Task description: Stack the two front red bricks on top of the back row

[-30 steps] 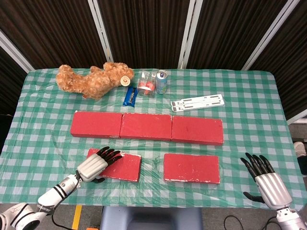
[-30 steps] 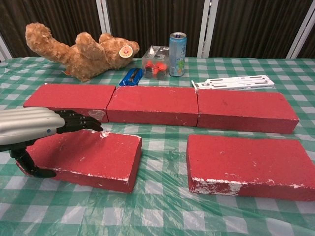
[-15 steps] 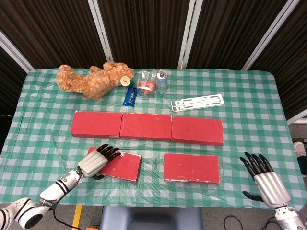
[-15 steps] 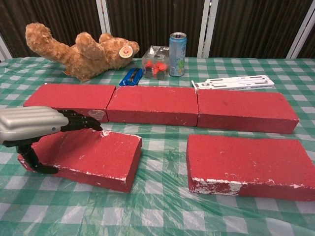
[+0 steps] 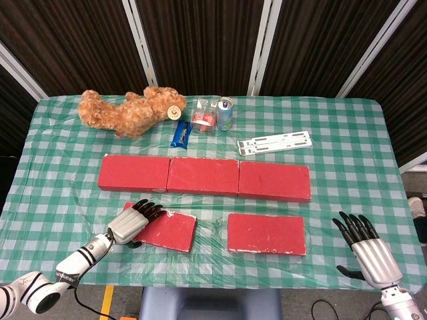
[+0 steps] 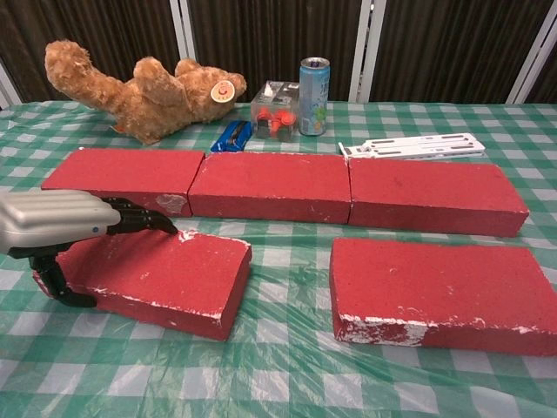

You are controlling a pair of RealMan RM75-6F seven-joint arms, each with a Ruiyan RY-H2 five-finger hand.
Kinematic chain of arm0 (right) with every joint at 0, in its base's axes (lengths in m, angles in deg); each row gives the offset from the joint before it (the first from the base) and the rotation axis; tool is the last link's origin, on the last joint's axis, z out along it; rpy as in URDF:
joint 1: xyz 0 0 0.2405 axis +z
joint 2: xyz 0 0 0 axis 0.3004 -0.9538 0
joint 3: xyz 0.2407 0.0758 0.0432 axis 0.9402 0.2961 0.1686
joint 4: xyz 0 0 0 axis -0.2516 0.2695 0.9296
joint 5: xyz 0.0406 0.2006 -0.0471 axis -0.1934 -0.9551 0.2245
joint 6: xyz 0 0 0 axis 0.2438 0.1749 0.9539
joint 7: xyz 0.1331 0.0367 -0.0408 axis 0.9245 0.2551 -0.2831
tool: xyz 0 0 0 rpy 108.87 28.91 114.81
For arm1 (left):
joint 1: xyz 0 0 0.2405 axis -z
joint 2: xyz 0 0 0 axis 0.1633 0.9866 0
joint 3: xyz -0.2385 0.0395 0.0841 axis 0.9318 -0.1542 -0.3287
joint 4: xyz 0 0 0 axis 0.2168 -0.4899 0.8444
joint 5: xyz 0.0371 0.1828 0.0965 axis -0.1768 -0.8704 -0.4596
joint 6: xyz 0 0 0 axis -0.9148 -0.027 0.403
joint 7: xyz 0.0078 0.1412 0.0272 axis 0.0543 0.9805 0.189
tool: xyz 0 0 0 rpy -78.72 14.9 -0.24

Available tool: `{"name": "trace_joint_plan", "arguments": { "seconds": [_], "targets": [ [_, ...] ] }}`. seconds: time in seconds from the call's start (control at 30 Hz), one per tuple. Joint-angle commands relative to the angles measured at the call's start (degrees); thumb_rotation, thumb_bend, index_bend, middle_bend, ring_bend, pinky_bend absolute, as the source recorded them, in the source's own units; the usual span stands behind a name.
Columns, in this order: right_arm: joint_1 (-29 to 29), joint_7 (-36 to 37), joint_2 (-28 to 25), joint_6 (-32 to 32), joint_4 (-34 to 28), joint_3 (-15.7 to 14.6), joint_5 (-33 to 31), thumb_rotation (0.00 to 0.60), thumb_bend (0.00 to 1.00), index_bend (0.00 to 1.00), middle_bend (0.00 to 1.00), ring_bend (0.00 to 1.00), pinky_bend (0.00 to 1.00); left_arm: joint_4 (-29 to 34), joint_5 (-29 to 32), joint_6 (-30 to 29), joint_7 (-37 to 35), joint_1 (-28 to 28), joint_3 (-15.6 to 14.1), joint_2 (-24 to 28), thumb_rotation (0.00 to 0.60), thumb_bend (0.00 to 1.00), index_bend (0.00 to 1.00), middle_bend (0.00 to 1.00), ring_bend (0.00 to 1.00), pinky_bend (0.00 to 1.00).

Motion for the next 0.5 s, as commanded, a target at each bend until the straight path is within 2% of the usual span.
{"name": "trace_joint_plan", "arguments": {
  "seconds": [0.03,0.1,0.17,0.2,0.27,0.33,0.5],
  "targets": [
    [0.0,-0.1,0.0,-0.06,-0.05,0.01,-0.12,0.6,0.21,0.0,0.0,0.0,0.0,-0.28,0.4,0.19,0.1,0.2,0.02,-0.12,0.6,0.22,0.0,0.0,0.0,0.0],
    [0.01,-0.12,-0.02,-0.04,-0.11,0.01,-0.13,0.6,0.21,0.0,0.0,0.0,0.0,-0.47,0.75,0.35,-0.02,0.36,0.02,-0.14,0.6,0.22,0.0,0.01,0.0,0.0],
    [0.02,-0.09,-0.03,-0.06,-0.12,0.01,-0.17,0.6,0.21,0.0,0.0,0.0,0.0,-0.55,0.82,0.12,0.04,0.38,-0.04,-0.12,0.6,0.22,0.0,0.06,0.0,0.0],
    [0.03,-0.06,-0.07,-0.07,-0.14,0.01,-0.2,0.6,0.21,0.0,0.0,0.0,0.0,-0.6,0.77,-0.08,0.14,0.33,-0.12,-0.1,0.6,0.22,0.0,0.12,0.01,0.0],
    [0.05,0.02,-0.1,-0.1,-0.16,0.05,-0.33,0.6,0.21,0.0,0.0,0.0,0.0,-0.46,0.78,-0.51,0.34,0.15,-0.31,-0.05,0.6,0.23,0.0,0.26,0.08,0.02],
    [0.05,0.07,-0.12,-0.1,-0.15,0.09,-0.45,0.6,0.21,0.0,0.0,0.0,0.0,-0.37,0.74,-0.99,0.56,-0.09,-0.52,0.03,0.6,0.23,0.0,0.4,0.19,0.07],
    [0.06,0.1,-0.15,-0.09,-0.15,0.01,-0.33,0.6,0.21,0.0,0.0,0.0,0.0,-0.26,0.59,-1.77,1.0,-0.48,-0.83,0.03,0.6,0.25,0.0,0.55,0.34,0.15]
  ]
}}
